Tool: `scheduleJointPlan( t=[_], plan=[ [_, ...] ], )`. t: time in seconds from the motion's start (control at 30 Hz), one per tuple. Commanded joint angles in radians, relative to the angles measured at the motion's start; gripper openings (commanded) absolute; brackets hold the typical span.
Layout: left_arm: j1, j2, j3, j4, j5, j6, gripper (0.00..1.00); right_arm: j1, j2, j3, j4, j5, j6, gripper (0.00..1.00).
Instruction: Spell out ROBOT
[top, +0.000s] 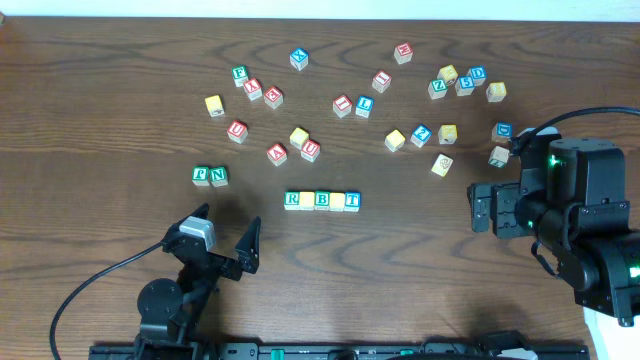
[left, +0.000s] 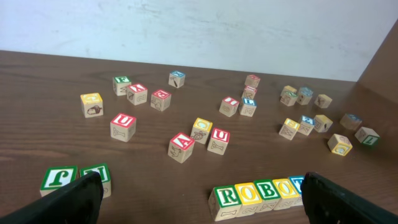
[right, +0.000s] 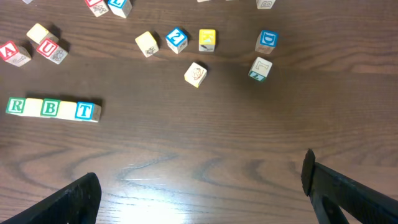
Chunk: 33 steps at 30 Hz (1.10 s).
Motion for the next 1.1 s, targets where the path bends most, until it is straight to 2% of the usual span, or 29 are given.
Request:
scheduleJointPlan(
  t=[0.0,0.17,0.2,0.23,0.33,0.43,0.6,1.07],
  plan=[
    [0.005,-0.01,-0.028,-0.009,-0.01,0.009,0.99,-0.006,-0.005,0.015,0.0,0.002,-0.011,0.99],
    [0.005,-0.01,-0.029,0.029,-0.026,0.01,1.0,-0.006,-0.005,0.015,0.0,0.002,-0.011,0.99],
    [0.005,-0.01,-0.034,0.076,-0.047,0.01,1.0,-0.006,-0.005,0.015,0.0,0.002,-0.011,0.99],
    [0.005,-0.01,-0.053,0.248,-0.099,0.013,1.0,-0.006,-0.005,0.015,0.0,0.002,-0.011,0.99],
    [0.005,-0.01,-0.056,0.315,-0.108,0.084,1.0,-0.006,-0.005,0.015,0.0,0.002,-0.011,0.99],
    [0.005,-0.01,-0.056,0.258,-0.108,0.118,1.0,-0.006,-0.005,0.015,0.0,0.002,-0.011,0.99],
    [0.005,-0.01,-0.056,0.042,-0.106,0.117,1.0,-0.006,-0.005,0.015,0.0,0.002,-0.011,0.99],
    [0.016,-0.009,-0.056,0.046,-0.114,0.121,1.0,-0.006,-0.005,0.015,0.0,0.002,-0.011,0.99]
  ],
)
